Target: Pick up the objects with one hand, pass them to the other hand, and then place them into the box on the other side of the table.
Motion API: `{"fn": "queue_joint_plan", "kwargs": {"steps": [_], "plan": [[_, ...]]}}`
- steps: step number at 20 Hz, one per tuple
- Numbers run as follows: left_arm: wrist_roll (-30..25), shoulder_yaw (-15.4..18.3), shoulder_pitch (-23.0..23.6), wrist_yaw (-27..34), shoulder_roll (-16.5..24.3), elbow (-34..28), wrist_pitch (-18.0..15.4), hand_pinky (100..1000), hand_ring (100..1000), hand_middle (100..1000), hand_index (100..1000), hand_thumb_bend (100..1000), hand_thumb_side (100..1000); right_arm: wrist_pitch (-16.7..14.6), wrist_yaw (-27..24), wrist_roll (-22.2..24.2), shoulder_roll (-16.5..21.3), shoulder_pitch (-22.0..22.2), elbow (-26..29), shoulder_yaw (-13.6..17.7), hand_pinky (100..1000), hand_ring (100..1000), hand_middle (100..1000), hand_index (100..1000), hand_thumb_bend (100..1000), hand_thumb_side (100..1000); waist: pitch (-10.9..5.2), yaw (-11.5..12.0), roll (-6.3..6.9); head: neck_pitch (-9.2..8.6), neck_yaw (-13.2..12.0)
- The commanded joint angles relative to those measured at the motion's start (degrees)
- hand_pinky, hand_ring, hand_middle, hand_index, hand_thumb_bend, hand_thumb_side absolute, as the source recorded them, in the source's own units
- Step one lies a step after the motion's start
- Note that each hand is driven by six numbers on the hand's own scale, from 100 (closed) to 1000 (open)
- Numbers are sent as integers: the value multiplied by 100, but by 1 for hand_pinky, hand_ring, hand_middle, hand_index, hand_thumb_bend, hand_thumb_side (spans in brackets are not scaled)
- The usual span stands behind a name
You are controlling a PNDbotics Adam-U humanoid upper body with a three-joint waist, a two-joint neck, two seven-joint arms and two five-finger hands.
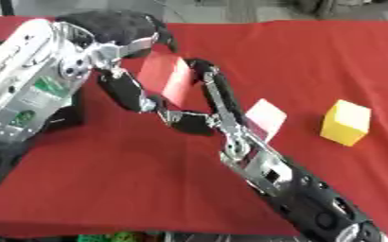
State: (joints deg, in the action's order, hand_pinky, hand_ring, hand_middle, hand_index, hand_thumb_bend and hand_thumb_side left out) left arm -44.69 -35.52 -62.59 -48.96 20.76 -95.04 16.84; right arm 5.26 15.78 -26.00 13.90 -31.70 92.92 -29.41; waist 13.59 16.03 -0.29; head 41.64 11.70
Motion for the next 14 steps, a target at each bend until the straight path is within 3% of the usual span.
{"fn": "queue_joint_plan", "kwargs": {"steps": [1, 14], "plan": [[64, 25, -80, -41, 31, 1, 0, 930, 909, 838, 863, 378, 191, -50, -36, 51, 70, -55, 116, -4, 787, 482, 481, 526, 100, 175, -102, -4, 11, -30, -21], [97, 0, -52, -142, -37, 222, -48, 914, 893, 805, 860, 340, 178, -242, -1, 140, 75, -47, 79, -26, 785, 476, 475, 520, 100, 161, -103, -19, 6, -26, -46]]}}
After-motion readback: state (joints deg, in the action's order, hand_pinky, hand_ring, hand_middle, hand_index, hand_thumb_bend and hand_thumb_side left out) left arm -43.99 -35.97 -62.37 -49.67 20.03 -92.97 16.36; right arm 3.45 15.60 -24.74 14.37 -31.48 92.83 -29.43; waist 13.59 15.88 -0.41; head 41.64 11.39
